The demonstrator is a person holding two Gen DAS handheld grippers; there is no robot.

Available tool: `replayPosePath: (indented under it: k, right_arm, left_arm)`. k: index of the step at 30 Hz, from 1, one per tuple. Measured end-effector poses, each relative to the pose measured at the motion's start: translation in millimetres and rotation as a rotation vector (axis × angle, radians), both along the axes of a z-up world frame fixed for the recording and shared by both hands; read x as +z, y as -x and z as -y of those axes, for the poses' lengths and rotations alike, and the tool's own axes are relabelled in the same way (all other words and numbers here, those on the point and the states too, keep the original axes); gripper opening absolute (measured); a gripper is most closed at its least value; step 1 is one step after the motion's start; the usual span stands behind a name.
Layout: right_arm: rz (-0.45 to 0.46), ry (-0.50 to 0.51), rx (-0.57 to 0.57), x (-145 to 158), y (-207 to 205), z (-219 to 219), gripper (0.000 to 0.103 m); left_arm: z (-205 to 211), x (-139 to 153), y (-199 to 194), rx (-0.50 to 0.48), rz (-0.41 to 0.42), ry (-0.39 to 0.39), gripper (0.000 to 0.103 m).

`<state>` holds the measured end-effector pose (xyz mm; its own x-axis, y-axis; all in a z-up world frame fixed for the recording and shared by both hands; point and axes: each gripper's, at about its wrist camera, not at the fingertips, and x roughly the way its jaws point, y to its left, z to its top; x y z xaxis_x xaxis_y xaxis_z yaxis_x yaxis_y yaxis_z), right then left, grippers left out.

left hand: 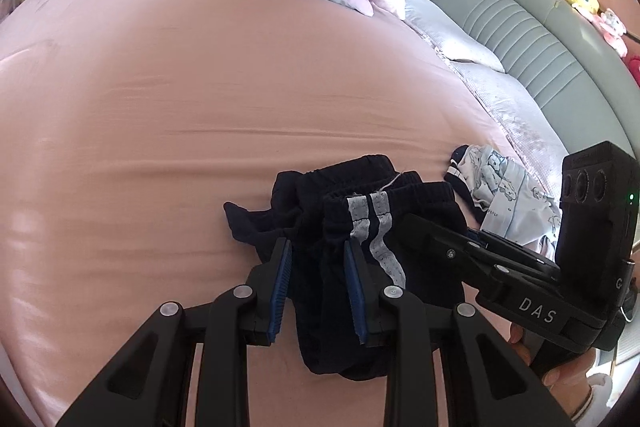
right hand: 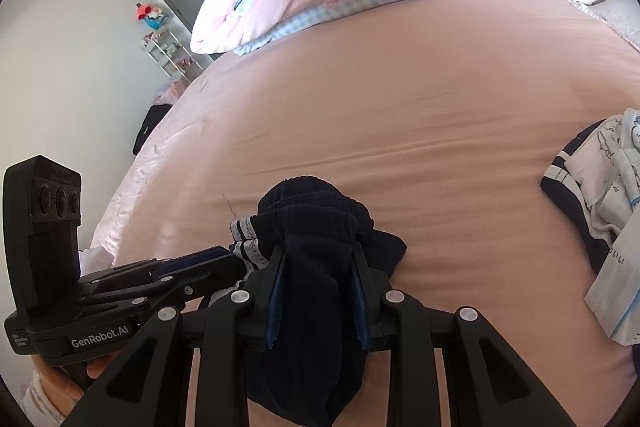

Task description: Fold clothes

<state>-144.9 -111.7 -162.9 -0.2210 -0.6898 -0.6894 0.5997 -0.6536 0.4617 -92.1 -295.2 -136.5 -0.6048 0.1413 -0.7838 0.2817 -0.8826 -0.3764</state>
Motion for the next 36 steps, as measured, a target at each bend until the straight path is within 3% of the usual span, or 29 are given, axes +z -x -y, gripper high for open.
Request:
replayPosePath:
  k: [3, 5, 7, 8, 10, 16, 19, 22, 25, 30, 32, 36]
  right_arm:
    - [0.003, -0.001, -0.003, -1, -1, -2, 0.027]
    - [0.011, -0.002, -0.005, -2, 0, -2, 0.028]
    - [0.023, 0.007, -0.009, -3, 2, -4, 0.028]
    - [0.031, 0.009, -0.011, -4, 2, -4, 0.028]
    - [0.040, 0.015, -0.015, -4, 3, -7, 0.028]
    - [0.046, 0.018, -0.021, -5, 2, -7, 0.028]
    - [0.046, 0.021, -0.020, -4, 1, -6, 0.030]
    - [0.048, 0.010, -0.015, -3, 1, -5, 0.038]
    - [0.054, -0.001, -0.010, 0, 3, -8, 0.050]
    - [0.065, 0.042, -0.047, 8, 10, -29, 0.058]
    - [0.100, 0.071, -0.081, 7, 14, -42, 0.066]
    - [0.254, 0.163, -0.119, -6, 16, -64, 0.069]
  left_arm:
    - [8, 6, -8, -0.010, -0.043, -0.095, 0.028]
    - [6, 10, -16, -0.032, -0.073, -0.120, 0.048]
    - [2, 11, -21, -0.028, -0.071, -0.098, 0.075]
    - [0, 11, -23, -0.023, -0.070, -0.085, 0.076]
    - [-4, 8, -26, -0.001, -0.057, -0.065, 0.076]
    - [-13, -14, -34, 0.013, -0.006, -0.133, 0.076]
    - [-21, -21, -32, 0.017, 0.015, -0.123, 0.076]
    - [-23, -30, -27, 0.030, 0.049, -0.108, 0.076]
    - [-17, -38, -27, 0.060, 0.051, -0.149, 0.076]
    - [-9, -40, -29, 0.093, 0.027, -0.212, 0.076]
    - [-9, -39, -29, 0.093, 0.024, -0.211, 0.076]
    - [-12, -40, -27, 0.107, 0.018, -0.209, 0.076]
